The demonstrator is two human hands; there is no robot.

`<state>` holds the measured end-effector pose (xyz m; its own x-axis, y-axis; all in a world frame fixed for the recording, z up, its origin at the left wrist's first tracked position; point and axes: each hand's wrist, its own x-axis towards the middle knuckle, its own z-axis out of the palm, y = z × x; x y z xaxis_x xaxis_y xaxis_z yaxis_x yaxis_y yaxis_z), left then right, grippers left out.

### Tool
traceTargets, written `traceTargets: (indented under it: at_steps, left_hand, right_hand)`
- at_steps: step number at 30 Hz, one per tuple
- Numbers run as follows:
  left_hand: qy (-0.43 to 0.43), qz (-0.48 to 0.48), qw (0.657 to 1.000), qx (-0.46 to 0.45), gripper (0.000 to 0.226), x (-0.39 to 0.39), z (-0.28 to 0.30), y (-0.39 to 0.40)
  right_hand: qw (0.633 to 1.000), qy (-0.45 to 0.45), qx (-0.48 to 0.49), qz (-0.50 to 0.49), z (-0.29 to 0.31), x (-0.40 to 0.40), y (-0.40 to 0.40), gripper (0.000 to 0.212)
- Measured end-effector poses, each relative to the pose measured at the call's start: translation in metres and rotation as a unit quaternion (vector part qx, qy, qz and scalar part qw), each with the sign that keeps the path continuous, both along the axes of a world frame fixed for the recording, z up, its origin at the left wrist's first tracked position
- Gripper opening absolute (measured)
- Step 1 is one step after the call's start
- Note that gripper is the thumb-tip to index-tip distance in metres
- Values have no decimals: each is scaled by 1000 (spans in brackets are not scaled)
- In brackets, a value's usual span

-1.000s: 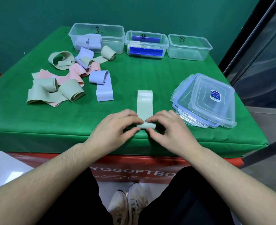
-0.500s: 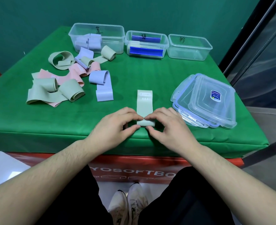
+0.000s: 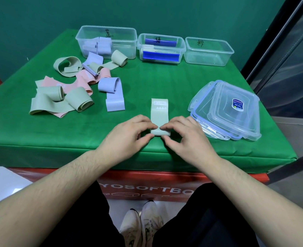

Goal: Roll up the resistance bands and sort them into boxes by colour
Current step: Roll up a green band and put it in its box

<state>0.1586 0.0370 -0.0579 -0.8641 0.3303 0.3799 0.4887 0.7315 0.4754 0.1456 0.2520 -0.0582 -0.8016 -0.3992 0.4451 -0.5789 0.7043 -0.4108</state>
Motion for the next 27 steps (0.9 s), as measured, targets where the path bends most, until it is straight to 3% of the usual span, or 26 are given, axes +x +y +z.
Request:
traceTargets:
  at_steps: [6,13,27]
  left_hand:
    - [2,4,1000,4,25,-2,1,5]
    - [-8,25,1000,-7,23,-6,4,7]
    - [8,20,1000,-20,24,-6,7,8]
  right_hand:
    - [999,-34,-7,-4,2,-7,0,30]
    - [1000,7,0,-7,1,-7,2,25]
    - [1000,-23,-7,1,1,-13,3,21]
